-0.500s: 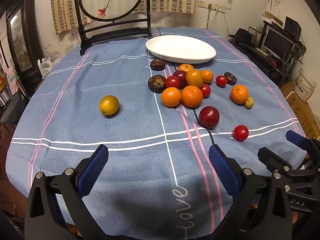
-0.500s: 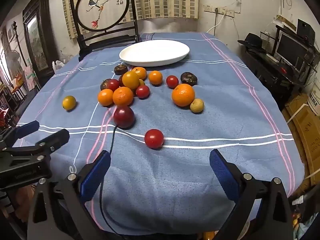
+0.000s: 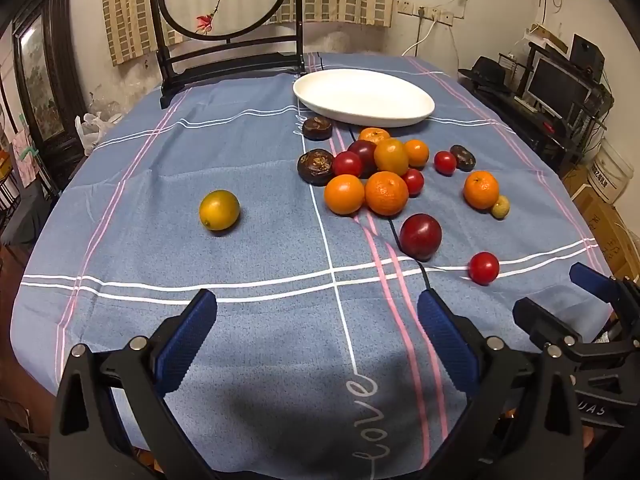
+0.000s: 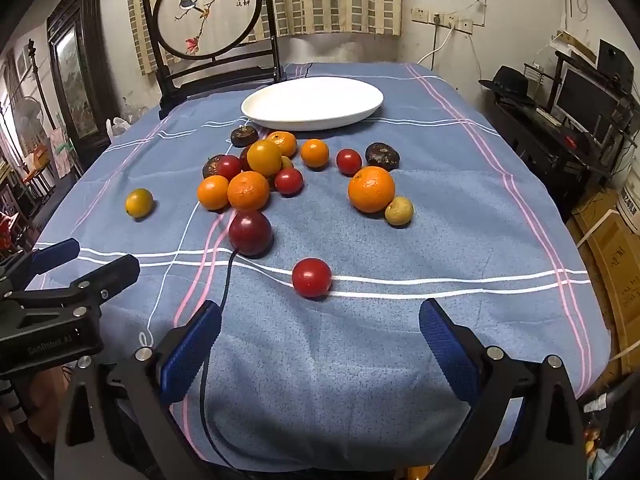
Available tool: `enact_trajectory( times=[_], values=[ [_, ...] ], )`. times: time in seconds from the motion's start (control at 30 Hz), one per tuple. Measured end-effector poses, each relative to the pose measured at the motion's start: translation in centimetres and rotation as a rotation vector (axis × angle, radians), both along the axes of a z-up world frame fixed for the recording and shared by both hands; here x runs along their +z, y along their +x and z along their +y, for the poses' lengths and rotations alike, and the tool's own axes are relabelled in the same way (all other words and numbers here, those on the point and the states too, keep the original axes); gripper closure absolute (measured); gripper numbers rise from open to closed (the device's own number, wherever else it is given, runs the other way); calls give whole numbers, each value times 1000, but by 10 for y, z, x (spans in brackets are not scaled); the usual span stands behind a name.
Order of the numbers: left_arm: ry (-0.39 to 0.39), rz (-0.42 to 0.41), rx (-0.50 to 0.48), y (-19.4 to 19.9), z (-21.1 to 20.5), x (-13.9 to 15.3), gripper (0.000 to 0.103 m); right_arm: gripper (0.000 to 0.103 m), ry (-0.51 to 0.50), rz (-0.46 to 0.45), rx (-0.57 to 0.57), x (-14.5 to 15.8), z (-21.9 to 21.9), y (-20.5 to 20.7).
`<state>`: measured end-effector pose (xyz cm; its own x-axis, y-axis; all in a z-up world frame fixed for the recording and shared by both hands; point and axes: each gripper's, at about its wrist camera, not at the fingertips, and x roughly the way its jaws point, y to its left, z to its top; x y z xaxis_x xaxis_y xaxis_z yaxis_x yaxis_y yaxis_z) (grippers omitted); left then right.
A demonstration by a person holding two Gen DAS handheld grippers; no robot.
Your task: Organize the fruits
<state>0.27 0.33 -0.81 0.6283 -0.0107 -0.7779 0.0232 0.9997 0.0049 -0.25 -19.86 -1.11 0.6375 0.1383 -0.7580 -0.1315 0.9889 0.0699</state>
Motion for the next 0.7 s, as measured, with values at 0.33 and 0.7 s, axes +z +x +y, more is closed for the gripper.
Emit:
enact_trajectory(
  times=[0.33, 0.7],
  values=[
    [-4, -1, 3, 2, 0, 7, 5, 4, -8, 5, -12, -2, 0, 1],
    [-5, 3, -1, 2, -3, 3, 5, 4, -6, 12, -8, -3, 1, 1]
  ],
)
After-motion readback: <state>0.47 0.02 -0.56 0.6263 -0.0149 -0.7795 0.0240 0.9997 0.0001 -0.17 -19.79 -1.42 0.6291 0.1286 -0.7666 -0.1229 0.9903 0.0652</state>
